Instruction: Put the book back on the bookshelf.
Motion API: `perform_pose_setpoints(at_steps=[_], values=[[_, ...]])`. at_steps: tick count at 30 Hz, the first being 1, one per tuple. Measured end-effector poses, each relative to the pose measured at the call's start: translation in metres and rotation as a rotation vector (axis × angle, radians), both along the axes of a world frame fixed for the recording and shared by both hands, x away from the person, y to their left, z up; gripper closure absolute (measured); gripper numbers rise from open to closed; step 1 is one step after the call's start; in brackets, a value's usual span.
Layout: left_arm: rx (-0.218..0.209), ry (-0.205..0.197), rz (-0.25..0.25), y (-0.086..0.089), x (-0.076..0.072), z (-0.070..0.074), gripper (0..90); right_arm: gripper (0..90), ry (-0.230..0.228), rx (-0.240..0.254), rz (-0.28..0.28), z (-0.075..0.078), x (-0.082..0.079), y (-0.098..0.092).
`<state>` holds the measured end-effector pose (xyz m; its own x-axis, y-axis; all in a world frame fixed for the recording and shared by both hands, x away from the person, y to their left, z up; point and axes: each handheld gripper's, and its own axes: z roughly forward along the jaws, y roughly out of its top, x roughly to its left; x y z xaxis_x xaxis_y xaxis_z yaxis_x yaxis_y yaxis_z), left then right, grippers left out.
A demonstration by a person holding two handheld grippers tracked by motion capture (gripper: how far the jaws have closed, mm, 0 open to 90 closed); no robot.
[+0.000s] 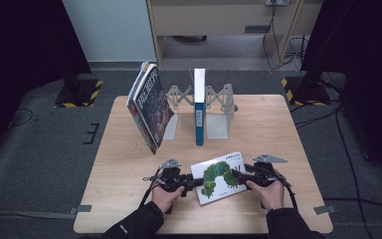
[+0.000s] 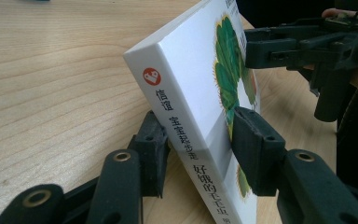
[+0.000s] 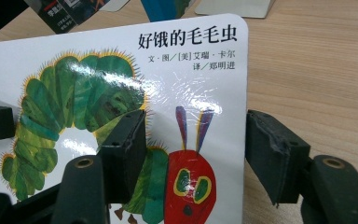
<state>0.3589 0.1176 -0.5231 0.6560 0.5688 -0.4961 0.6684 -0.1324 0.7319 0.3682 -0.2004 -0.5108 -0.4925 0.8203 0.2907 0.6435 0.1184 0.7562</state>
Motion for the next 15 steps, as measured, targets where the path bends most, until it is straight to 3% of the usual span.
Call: perform_pose_setpoints(at_steps=[15], values=[[0.020, -0.047, -0.047, -0.0083, -0.0041, 0.0053, 55.2, 39.6, -0.036, 0.016, 0.026, 0.0051, -0.0001, 0.0022]])
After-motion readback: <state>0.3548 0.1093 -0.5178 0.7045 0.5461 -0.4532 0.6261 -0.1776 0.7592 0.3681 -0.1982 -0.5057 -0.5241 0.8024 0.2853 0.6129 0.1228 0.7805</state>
